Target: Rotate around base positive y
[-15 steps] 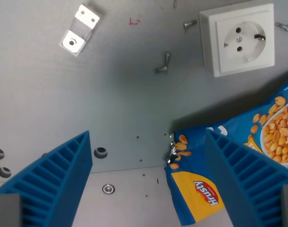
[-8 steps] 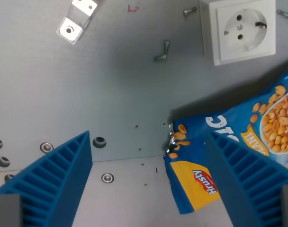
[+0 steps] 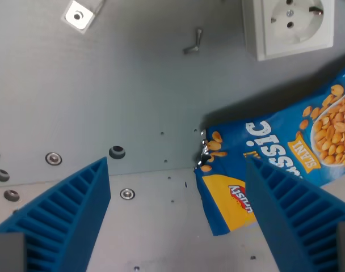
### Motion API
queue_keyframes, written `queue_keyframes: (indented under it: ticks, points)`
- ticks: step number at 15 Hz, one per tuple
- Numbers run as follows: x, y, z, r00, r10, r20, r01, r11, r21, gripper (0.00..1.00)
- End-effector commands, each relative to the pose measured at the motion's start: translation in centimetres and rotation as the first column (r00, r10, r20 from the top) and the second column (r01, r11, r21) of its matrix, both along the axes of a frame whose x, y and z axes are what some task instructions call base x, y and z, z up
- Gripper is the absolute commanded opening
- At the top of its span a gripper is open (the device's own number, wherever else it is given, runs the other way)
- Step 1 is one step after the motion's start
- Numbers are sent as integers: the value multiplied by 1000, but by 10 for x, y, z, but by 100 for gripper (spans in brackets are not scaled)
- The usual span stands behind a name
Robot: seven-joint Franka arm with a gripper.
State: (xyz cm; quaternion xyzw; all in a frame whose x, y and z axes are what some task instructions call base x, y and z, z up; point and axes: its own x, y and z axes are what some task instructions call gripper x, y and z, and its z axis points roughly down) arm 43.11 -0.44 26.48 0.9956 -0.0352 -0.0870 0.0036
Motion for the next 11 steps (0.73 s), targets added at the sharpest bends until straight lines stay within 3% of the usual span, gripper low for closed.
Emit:
queue_keyframes:
  ticks: [1, 11]
  points:
    - [7, 0, 6, 972, 0, -234, -1, 1000, -3, 100]
    - [7, 0, 6, 932, 0, -361, 0, 1000, -3, 100]
